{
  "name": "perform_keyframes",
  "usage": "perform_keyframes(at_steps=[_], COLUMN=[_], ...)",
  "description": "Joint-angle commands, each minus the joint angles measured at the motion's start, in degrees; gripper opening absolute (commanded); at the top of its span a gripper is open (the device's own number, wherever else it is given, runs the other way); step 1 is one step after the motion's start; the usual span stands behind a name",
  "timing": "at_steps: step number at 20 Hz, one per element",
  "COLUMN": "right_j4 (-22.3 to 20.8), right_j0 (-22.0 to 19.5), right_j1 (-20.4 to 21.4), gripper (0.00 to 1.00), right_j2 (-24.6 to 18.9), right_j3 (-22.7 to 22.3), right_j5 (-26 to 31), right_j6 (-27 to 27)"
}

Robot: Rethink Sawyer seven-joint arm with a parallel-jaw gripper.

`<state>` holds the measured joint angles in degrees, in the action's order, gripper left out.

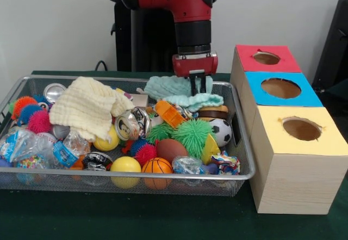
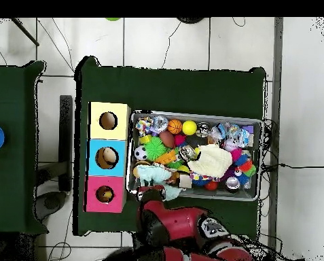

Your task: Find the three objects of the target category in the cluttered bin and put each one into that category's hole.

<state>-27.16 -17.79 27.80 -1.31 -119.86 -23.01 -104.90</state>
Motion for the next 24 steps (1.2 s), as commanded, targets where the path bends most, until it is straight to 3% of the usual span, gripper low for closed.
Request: perform_keyframes(at_steps=[1,5,8,16,21,24], right_j4=[-6.90,-10.15,-11.93,-19.82,-25.16,-24.54], right_j0=[-12.89,-19.21,-23.55,-31.75,-37.49,-39.34], right_j1=[14.45,17.55,17.53,13.60,10.88,8.59], gripper=[0.00,0.00,0.00,0.00,0.00,0.00], right_j2=[-14.97,-22.20,-27.00,-36.64,-45.97,-48.92], right_j3=[3.90,7.73,8.89,11.89,16.21,19.02], right_j5=[22.34,30.34,33.54,35.23,38.04,43.52], right_j6=[4.23,12.89,15.07,16.52,23.72,28.77])
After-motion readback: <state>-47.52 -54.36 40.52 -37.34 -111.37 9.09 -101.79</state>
